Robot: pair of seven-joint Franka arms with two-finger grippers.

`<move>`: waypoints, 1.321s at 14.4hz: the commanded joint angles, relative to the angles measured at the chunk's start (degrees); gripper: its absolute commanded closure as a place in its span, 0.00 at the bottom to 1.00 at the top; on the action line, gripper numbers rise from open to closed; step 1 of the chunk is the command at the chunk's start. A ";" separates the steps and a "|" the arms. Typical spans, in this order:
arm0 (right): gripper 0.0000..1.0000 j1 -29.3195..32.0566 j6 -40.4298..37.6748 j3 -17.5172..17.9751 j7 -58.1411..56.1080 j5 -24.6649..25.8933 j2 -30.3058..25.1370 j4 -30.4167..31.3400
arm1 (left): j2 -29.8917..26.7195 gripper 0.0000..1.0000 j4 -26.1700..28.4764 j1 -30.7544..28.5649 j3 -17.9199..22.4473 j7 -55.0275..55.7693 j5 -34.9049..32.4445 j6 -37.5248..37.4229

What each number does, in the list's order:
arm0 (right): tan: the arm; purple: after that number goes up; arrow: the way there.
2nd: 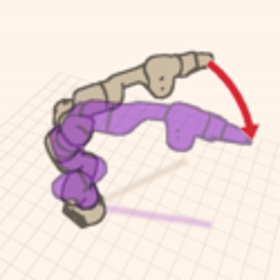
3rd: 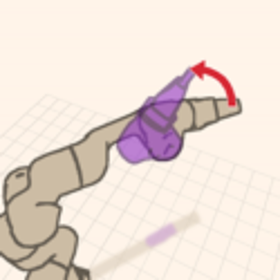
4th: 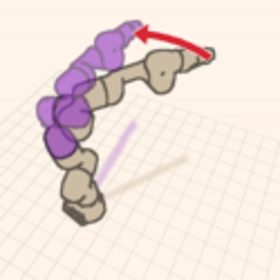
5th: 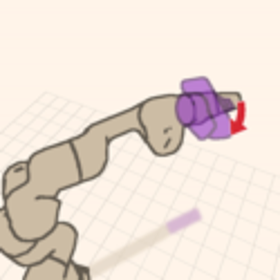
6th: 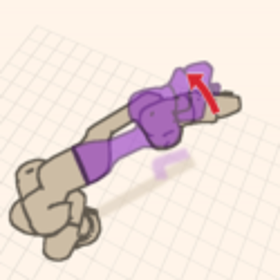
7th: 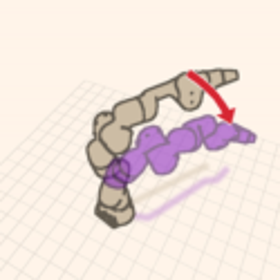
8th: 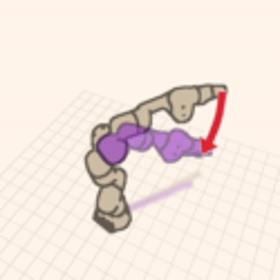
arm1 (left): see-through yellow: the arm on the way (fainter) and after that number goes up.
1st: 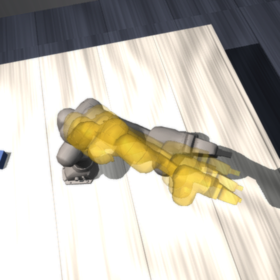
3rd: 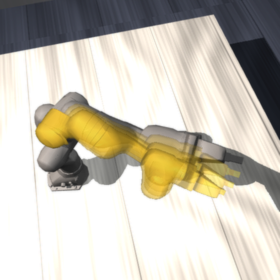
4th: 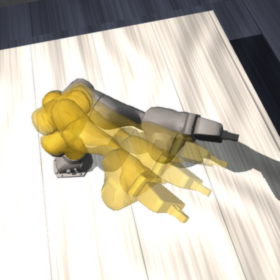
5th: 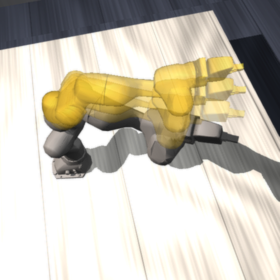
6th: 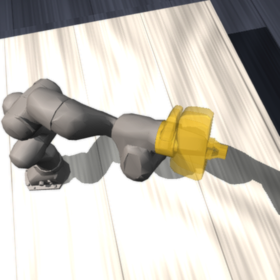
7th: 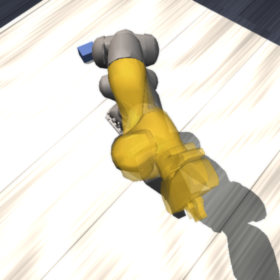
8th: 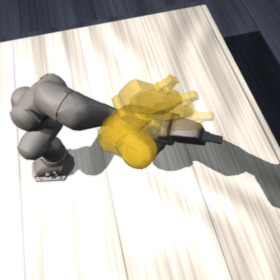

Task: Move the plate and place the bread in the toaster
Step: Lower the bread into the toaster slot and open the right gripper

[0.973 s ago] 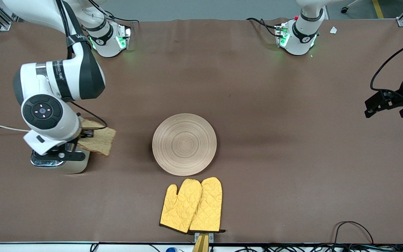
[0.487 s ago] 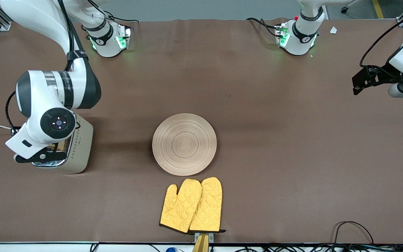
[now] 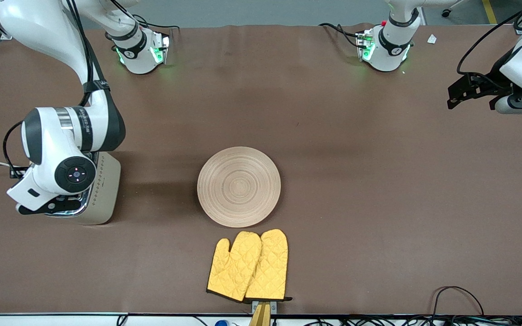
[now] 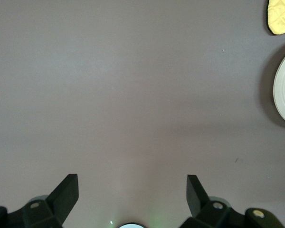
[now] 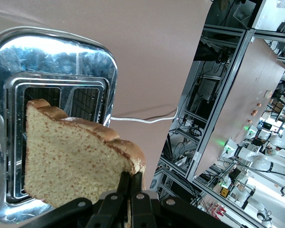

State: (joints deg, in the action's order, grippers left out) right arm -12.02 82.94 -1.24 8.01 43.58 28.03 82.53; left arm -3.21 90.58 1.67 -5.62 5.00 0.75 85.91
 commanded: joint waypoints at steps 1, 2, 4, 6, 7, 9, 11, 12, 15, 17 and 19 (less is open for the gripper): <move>0.97 0.60 0.38 0.88 1.65 1.42 0.70 0.88 | -0.48 0.00 0.13 0.00 0.09 0.63 0.04 1.01; 0.95 0.51 0.46 0.97 3.57 1.24 1.23 0.88 | 0.13 0.00 -0.66 0.09 -0.09 0.63 -0.57 0.92; 0.84 0.25 0.99 1.06 6.83 0.63 2.72 0.53 | 0.23 0.00 -0.84 0.35 -0.09 0.71 -2.15 0.92; 0.44 0.33 1.08 1.23 10.00 -2.07 3.43 0.26 | 0.31 0.00 -0.75 0.44 -0.09 0.80 -2.69 0.92; 0.28 0.68 1.17 1.15 9.92 -5.84 3.35 -0.09 | 0.40 0.00 -0.75 0.44 -0.09 0.80 -2.86 1.01; 0.01 2.26 1.26 1.50 9.22 -10.34 2.56 -1.67 | 0.49 0.00 -0.58 0.44 -0.09 0.89 -3.39 1.01; 0.00 4.90 3.52 1.41 7.39 -19.80 -1.64 -1.41 | 0.93 0.00 -0.75 0.53 -0.09 0.89 -3.39 1.01; 0.00 6.12 4.24 1.24 5.29 -24.03 -3.75 -0.97 | 0.93 0.00 -0.75 0.53 -0.09 0.89 -3.39 1.01; 0.00 11.22 4.16 1.32 0.62 -33.62 -9.12 -0.10 | 0.58 0.00 -0.75 0.35 -0.18 0.71 -3.30 1.01; 0.00 13.60 3.90 1.32 -1.93 -38.11 -13.86 1.57 | 0.40 0.00 -0.75 0.44 -0.09 0.80 -3.39 0.92; 0.00 15.27 3.63 1.32 -4.31 -41.11 -19.39 4.81 | 0.40 0.00 -0.75 0.44 -0.18 0.89 -3.30 0.92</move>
State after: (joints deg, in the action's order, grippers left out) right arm 1.40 85.67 -0.88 5.52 5.80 15.89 80.73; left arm -2.60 90.30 1.76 -5.69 5.03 -1.40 86.72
